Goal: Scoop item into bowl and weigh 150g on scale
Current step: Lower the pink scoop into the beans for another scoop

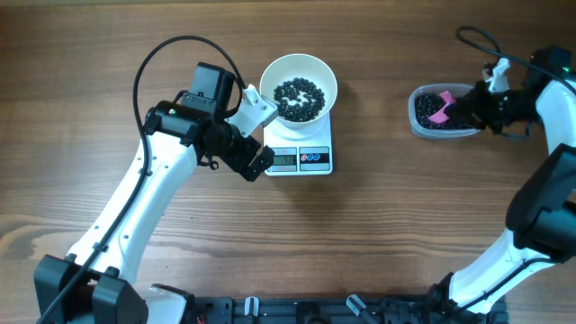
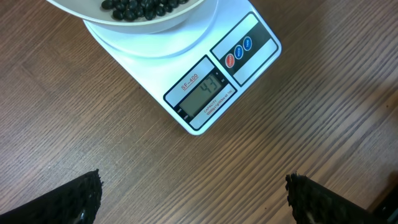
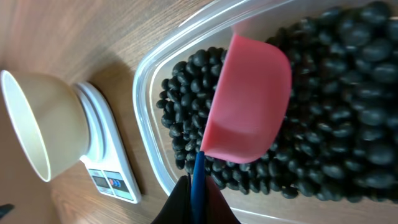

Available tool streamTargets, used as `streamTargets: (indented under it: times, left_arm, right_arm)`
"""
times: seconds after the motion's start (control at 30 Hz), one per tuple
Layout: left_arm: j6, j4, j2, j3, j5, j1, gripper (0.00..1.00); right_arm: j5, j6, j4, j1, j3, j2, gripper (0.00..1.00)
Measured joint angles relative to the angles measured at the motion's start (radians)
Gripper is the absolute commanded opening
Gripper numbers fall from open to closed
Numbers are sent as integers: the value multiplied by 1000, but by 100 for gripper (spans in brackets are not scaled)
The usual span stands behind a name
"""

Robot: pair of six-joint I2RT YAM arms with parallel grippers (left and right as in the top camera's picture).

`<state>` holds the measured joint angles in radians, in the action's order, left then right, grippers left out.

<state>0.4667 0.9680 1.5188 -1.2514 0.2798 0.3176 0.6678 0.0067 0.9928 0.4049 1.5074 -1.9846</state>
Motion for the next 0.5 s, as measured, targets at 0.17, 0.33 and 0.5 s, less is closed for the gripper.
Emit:
streamTargets:
  times: [0.17,0.33,0.5]
  left_arm:
    - [0,0,0,0,0,0,100]
    - [0,0,0,0,0,0,100]
    - [0,0,0,0,0,0,100]
  right_arm:
    - [45,-16,13,49,0,-10,4]
    - [109,-43,18,109,0,-10,4]
    - [143,-74,43,159,0,-10,4]
